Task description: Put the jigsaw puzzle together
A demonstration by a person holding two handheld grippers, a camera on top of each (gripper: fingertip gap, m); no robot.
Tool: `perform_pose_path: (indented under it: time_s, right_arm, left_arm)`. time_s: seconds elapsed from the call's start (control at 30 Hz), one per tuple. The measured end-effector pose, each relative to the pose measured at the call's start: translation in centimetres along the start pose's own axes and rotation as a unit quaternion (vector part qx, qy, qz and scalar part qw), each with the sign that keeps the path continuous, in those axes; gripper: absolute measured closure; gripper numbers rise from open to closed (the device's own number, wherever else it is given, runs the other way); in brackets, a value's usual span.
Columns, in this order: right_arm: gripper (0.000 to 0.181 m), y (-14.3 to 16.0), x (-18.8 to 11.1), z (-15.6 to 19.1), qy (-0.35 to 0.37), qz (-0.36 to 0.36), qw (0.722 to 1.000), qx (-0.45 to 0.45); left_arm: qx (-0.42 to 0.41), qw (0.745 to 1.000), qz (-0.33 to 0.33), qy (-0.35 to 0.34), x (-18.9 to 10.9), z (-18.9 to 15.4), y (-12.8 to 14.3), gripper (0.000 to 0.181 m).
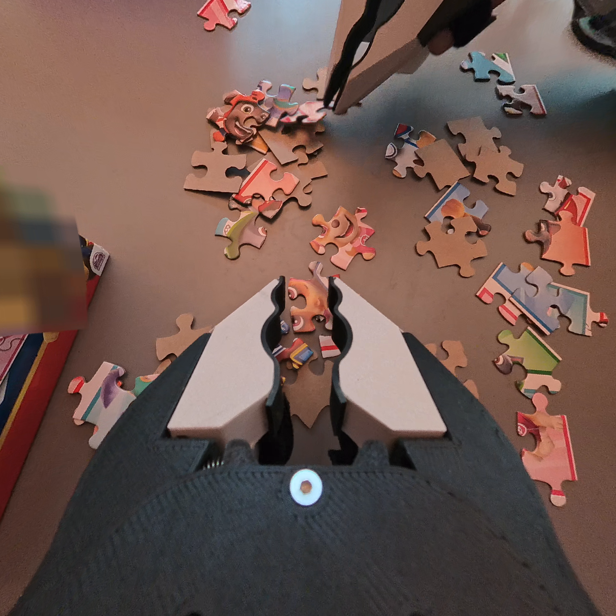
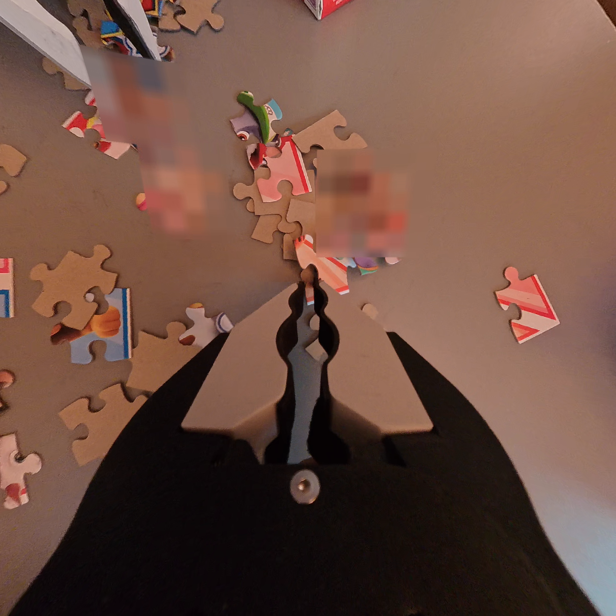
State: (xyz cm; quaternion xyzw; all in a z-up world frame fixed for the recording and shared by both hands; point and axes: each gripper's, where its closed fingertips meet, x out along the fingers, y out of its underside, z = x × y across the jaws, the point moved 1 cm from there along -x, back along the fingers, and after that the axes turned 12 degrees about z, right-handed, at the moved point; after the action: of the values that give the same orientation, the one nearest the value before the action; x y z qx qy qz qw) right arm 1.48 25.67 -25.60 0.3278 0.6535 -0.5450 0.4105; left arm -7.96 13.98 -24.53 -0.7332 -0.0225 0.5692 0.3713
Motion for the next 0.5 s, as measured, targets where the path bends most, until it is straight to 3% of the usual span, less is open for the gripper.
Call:
perform_pose_path:
  time_s: [0.27, 0.37, 0.5]
  right_arm:
    - [0.181, 1.4, -3.6, -0.7, 0.005, -0.020, 1.000, 0.011]
    - [0.181, 2.9, -5.5, -3.0, 0.054, -0.015, 0.998, 0.023]
    - [0.181, 6.9, -6.2, -6.9, 0.162, 0.052, 0.985, 0.010]
  left_arm:
    - [0.004, 1.000, 0.001, 0.000, 0.1, -0.2, -0.1, 0.157]
    - [0.004, 1.000, 0.001, 0.000, 0.1, -0.2, -0.1, 0.157]
    - [0.006, 1.000, 0.004, -0.004, 0.2, -0.1, 0.0, 0.157]
